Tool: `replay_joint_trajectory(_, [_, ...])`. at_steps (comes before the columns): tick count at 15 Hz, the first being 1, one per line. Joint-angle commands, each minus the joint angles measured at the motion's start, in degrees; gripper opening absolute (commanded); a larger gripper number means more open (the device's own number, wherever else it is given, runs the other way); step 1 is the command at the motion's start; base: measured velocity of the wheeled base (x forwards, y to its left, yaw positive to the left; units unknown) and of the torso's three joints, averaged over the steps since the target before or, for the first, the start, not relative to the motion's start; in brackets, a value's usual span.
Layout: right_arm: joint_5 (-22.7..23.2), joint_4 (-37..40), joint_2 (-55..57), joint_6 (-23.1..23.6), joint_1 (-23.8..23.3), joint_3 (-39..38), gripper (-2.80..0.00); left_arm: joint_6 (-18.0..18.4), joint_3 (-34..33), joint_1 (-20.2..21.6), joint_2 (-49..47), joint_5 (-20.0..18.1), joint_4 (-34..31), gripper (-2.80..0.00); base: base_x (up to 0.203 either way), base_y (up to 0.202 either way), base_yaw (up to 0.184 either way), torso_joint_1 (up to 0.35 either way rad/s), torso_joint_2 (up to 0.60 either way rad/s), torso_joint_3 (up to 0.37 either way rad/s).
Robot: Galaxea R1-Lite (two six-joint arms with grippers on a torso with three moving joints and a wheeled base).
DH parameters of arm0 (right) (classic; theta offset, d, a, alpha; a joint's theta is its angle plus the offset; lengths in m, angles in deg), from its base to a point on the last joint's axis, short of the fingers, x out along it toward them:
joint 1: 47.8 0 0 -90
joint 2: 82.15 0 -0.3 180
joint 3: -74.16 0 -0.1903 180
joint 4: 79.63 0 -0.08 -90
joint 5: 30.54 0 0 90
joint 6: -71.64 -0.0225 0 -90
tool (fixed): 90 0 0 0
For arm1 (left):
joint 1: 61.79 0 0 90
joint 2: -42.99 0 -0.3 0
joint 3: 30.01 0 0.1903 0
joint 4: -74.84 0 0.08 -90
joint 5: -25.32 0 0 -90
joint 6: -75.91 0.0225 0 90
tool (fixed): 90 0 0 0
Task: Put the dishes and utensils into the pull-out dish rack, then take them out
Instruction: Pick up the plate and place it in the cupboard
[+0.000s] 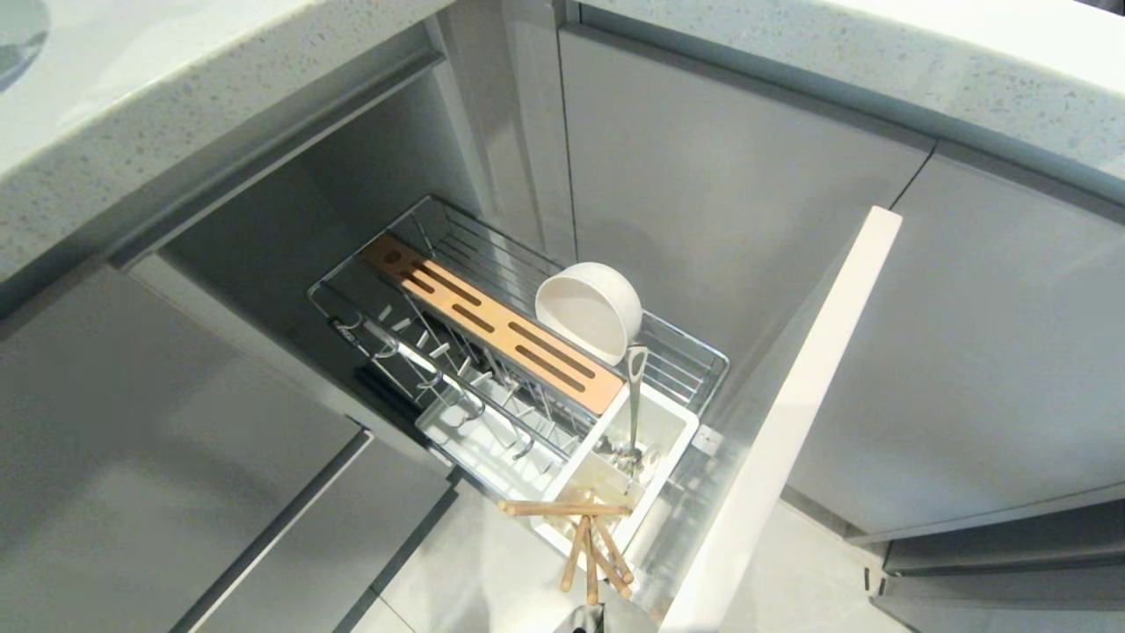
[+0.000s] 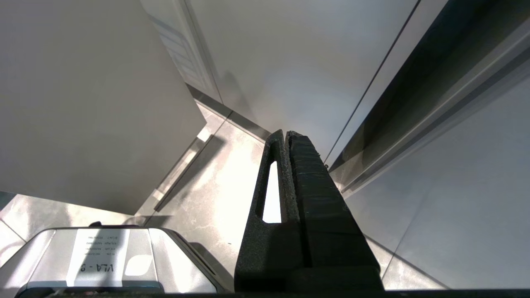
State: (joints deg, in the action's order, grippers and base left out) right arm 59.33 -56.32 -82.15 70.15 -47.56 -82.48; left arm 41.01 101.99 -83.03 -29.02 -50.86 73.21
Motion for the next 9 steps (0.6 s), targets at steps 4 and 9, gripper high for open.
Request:
replay_joint_trajectory(4, [-0.02, -0.03, 0.0, -0.01, 0.02, -0.09, -2.8, -16.26, -10.21, -6.05, 7.09, -9.64, -0.12, -2.8, 0.0, 0.0, 0.0, 0.0, 0.0, 0.0])
replay_joint_trajectory(9, [0.05, -0.04, 0.0, -0.01, 0.02, -0.02, -2.8, -26.11, -25.57, -17.37, 16.52, -27.96, -5.06, -2.8, 0.0, 0.0, 0.0, 0.0, 0.0, 0.0])
